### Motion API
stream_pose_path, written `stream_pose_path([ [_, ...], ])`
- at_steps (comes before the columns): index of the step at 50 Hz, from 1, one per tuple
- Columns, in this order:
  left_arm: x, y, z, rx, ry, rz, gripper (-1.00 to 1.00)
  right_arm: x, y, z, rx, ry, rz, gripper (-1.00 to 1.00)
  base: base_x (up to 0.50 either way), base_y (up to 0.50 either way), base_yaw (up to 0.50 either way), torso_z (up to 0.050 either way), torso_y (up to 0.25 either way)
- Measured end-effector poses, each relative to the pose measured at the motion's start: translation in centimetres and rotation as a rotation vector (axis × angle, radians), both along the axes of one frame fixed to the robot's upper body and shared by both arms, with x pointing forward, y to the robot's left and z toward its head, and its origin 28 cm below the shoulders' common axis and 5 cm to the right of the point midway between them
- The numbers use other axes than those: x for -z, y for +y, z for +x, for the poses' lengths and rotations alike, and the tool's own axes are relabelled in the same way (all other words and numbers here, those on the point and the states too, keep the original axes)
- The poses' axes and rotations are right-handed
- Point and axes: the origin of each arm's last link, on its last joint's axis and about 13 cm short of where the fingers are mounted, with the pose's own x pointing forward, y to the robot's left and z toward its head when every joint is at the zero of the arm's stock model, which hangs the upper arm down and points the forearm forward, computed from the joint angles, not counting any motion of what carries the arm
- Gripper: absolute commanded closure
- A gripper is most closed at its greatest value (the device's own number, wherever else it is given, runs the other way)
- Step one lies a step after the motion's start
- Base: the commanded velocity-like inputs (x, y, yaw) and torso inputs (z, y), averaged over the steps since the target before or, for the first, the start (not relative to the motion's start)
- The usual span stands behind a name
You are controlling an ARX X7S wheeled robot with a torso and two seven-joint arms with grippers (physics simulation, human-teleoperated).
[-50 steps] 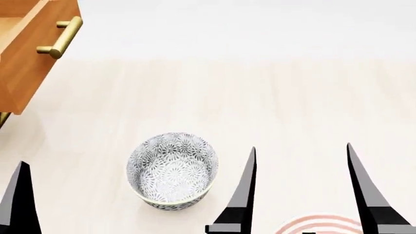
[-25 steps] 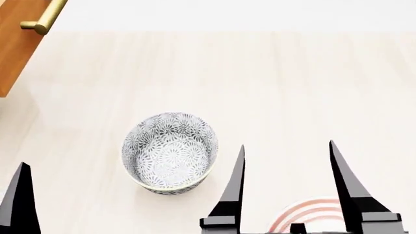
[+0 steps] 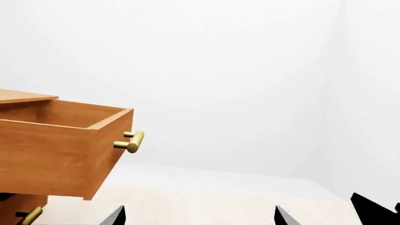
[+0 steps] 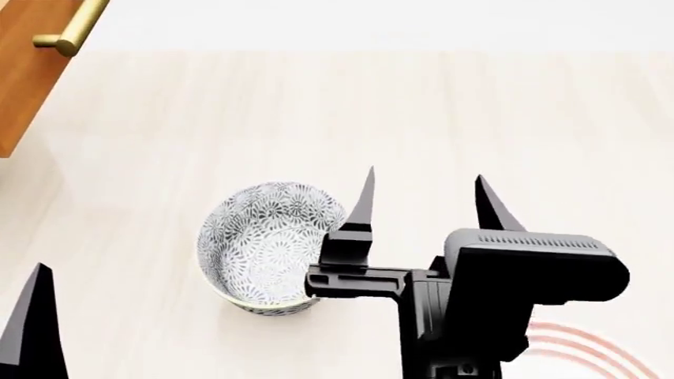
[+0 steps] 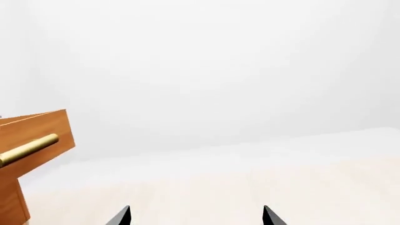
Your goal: Put the bowl on the plate.
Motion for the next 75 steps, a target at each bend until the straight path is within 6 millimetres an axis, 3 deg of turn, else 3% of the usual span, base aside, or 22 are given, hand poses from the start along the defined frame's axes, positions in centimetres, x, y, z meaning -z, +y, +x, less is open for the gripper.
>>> stream_pose_path([
  [12, 0.0, 0.1, 0.1, -0.005, 0.005, -0.003, -1.0, 0.1, 1.0, 3.0, -0.014, 0.14, 0.021, -1.0, 0.0, 0.0, 0.0, 0.0, 0.0],
  [26, -0.1, 0.2, 0.1, -0.007, 0.009, -0.006, -1.0, 0.1, 1.8, 5.0, -0.057, 0.309, 0.066, -1.0, 0.0, 0.0, 0.0, 0.0, 0.0],
  [48, 0.0, 0.3, 0.2, -0.007, 0.017, -0.012, -1.0, 0.1, 2.4, 6.3, -0.173, 0.498, 0.222, -1.0, 0.0, 0.0, 0.0, 0.0, 0.0],
  [75, 0.1, 0.3, 0.2, -0.007, 0.021, -0.013, -1.0, 2.0, 2.6, 7.6, -0.185, 0.618, 0.296, -1.0, 0.0, 0.0, 0.0, 0.0, 0.0],
])
